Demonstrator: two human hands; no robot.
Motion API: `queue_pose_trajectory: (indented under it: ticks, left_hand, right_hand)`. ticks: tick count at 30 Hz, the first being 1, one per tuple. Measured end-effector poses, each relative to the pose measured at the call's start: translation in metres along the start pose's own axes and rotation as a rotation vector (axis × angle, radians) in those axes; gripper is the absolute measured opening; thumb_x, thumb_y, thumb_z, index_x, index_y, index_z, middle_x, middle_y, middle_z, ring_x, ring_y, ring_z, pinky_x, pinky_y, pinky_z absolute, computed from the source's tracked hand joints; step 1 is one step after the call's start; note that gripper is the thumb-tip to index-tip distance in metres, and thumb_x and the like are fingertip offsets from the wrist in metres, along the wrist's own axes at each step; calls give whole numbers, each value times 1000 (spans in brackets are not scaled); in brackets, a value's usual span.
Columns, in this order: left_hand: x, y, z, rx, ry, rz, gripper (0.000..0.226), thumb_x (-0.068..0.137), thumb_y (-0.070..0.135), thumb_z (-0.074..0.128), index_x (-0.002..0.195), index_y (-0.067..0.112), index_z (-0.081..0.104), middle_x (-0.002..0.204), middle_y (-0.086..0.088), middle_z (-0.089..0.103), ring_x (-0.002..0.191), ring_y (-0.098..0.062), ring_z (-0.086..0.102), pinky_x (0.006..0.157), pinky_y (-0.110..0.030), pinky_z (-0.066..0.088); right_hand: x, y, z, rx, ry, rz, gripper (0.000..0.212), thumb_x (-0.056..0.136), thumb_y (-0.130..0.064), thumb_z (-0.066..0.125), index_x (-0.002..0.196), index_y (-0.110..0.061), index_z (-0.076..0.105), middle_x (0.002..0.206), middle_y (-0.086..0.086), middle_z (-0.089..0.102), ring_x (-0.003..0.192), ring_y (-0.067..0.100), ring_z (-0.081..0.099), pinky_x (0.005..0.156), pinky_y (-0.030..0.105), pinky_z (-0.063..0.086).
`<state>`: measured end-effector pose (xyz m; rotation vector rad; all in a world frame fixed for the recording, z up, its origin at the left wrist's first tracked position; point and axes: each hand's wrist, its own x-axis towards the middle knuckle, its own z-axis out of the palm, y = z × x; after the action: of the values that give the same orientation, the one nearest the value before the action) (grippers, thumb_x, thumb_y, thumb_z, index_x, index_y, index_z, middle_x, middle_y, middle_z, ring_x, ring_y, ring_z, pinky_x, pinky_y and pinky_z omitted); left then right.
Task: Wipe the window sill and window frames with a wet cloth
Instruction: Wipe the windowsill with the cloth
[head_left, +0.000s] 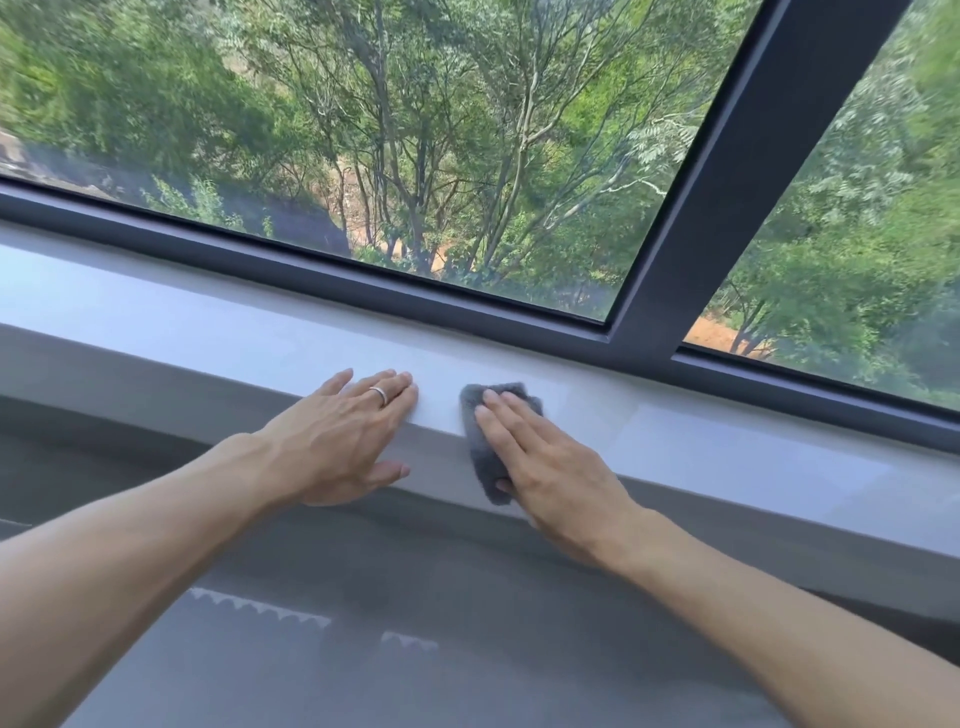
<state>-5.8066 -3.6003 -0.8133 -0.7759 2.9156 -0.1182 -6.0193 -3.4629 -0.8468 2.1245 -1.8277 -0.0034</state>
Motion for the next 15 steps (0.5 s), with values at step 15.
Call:
queue_pose_trajectory:
  ticks: [15]
  left_hand:
    - [-4, -22, -1, 10, -2, -38, 81, 97, 61, 30, 156, 13, 3, 164, -3, 2, 151, -15, -2, 123, -38, 5]
  right_hand:
    - [46, 58, -15, 309, -486, 366, 64, 105, -45, 11, 157, -8, 4, 165, 8, -9, 152, 20, -8, 122, 32, -5]
